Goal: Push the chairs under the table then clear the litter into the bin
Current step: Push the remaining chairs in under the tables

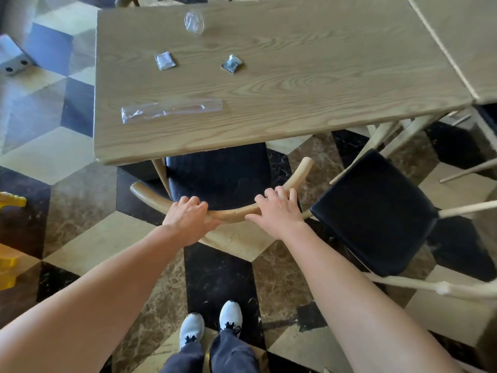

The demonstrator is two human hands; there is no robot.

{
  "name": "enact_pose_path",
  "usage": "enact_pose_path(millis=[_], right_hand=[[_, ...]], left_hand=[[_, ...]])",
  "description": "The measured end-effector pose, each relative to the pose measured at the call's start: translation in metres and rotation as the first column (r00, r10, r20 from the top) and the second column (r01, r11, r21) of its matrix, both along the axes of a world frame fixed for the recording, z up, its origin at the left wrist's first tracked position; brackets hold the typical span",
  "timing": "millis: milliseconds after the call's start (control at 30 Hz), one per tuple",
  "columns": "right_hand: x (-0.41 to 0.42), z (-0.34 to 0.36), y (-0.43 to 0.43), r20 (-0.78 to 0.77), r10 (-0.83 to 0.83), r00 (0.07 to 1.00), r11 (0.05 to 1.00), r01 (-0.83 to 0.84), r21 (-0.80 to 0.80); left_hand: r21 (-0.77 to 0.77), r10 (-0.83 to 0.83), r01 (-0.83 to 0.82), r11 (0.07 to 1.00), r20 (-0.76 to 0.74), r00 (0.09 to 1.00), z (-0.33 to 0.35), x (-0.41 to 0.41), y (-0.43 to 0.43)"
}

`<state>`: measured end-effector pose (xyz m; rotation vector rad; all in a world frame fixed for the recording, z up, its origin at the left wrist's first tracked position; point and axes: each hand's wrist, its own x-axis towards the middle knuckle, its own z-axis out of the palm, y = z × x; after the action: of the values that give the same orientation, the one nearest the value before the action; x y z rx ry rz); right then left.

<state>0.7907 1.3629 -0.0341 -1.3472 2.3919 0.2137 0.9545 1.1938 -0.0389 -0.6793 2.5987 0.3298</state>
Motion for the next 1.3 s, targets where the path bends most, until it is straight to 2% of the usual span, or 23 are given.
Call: enact_pose_path(millis=[100, 233, 300, 467, 633, 767, 900, 1067, 1300], right_hand=[[0.02, 0.035, 0.016, 0.107, -0.219, 0.97, 0.974, 0.224, -0.035], [0.048, 0.092, 0.064, 0.215, -0.435, 0.875, 0.901, 0.421, 0.108], [0.062, 0.118, 0.096, 0.236, -0.529, 0.815, 0.849, 0.509, 0.146], [0.094, 0.163, 0.169, 0.15, -0.675, 0.722, 0.737, 0.658, 0.152], [0.121, 0.189, 0.229, 0.107, -0.816, 0.567, 0.577, 0.811, 0.097], [0.14, 0.188, 0.273, 0.144, -0.876, 0.46, 0.47, 0.881, 0.049], [0.138, 0.182, 0.32, 0.183, -0.896, 0.405, 0.42, 0.906, 0.053], [0.112, 0.184, 0.393, 0.177, -0.931, 0.32, 0.328, 0.945, 0.015], [0.065, 0.178, 0.49, 0.208, -0.94, 0.271, 0.28, 0.96, 0.014]], left_hand=[[0.082, -0.004, 0.007, 0.997, -0.038, 0.999, 0.027, -0.001, 0.016], [0.138, -0.056, 0.056, 0.989, -0.006, 0.998, 0.069, -0.001, 0.055], [0.151, -0.171, 0.165, 0.975, 0.024, 0.985, 0.083, 0.001, 0.084], [0.203, -0.393, 0.383, 0.901, 0.012, 0.92, 0.114, -0.008, 0.149], [0.198, -0.545, 0.543, 0.816, -0.05, 0.837, 0.141, -0.032, 0.205], [0.15, -0.638, 0.636, 0.757, -0.04, 0.769, 0.144, -0.039, 0.246], [0.076, -0.724, 0.725, 0.685, -0.04, 0.689, 0.154, -0.063, 0.295], [0.028, -0.769, 0.77, 0.637, -0.043, 0.638, 0.177, -0.106, 0.375], [0.021, -0.786, 0.787, 0.616, -0.053, 0.616, 0.18, -0.152, 0.473]])
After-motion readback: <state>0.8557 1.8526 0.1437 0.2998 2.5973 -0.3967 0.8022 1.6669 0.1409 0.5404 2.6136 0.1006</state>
